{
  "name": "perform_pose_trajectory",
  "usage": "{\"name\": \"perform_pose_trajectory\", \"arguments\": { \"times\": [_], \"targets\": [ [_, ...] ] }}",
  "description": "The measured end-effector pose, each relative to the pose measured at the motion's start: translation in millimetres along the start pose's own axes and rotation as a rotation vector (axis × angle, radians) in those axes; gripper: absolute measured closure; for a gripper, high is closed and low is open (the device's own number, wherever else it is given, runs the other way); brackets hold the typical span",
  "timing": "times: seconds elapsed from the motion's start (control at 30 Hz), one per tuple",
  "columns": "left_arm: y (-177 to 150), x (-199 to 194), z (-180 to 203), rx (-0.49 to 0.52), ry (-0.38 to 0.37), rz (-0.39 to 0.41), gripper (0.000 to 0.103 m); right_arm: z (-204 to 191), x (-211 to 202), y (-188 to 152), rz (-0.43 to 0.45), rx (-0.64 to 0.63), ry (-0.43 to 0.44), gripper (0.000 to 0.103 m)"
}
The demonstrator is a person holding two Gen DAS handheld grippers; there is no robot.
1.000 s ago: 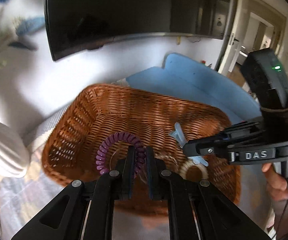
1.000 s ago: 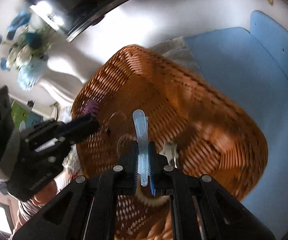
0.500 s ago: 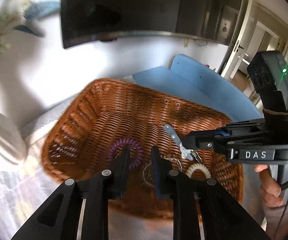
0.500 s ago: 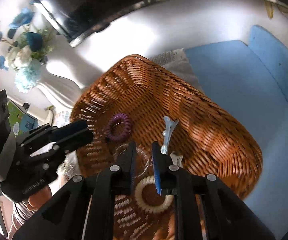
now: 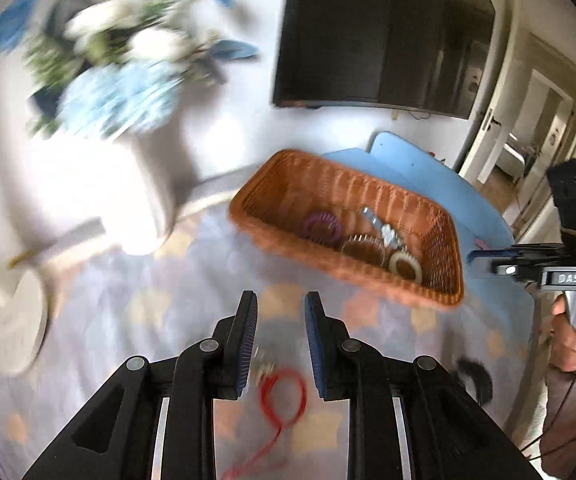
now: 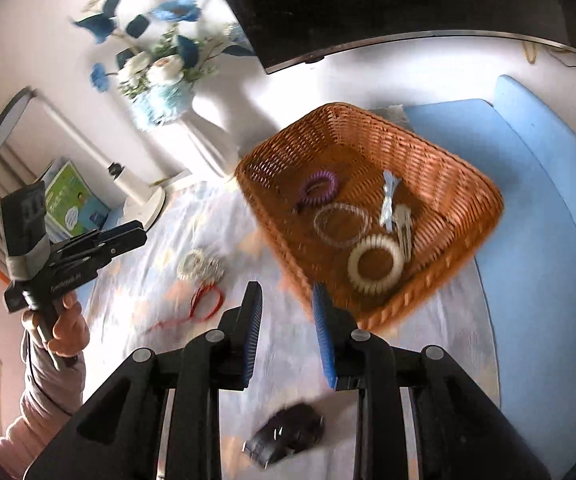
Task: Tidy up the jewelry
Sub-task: 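Grasp the black watch on the cloth with the right tool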
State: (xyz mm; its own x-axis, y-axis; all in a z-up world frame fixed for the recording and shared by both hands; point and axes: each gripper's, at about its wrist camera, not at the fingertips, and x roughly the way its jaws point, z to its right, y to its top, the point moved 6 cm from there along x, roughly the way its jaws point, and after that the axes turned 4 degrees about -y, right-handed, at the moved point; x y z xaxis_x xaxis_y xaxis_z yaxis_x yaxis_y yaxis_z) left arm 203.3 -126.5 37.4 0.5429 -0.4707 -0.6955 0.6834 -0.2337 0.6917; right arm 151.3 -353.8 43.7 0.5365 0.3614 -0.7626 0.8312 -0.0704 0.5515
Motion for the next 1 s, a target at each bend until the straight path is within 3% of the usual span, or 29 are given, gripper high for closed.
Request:
{"name": "perform_pose_trajectory", "arguments": {
  "times": [0.17,0.5,0.6,0.73,0.83,1.0],
  "targets": [
    [-46,-14,-18,-0.081,-0.031,-0.009,0.078,-1,-20,-46,0.003,0.024,0.009,0.064],
    [-96,1,-25,-0.17,-0.108,-0.058,0.078,3,-12,-118,-0.088,0.101,0.014,0.064],
    [-98,6,-19,-0.163,-0.126,-0.067,0.078,1,-18,-125,-0.052,0.091,-0.026,0.064],
    [-100,14,-13,-0.139,-0.117,-0.083,0.078,-10,-21,-124,-0.024,0.051,-0.012,0.064],
    [-101,19,-13,-0.147,-0.124,-0.093,0.078,-11,-14,-122,-0.032,0.037,-0.04,0.064],
    [-100,28,-13,-0.17,-0.136,-0.114,0.078,-9,3,-124,-0.058,0.06,-0.008,0.064]
  ]
}}
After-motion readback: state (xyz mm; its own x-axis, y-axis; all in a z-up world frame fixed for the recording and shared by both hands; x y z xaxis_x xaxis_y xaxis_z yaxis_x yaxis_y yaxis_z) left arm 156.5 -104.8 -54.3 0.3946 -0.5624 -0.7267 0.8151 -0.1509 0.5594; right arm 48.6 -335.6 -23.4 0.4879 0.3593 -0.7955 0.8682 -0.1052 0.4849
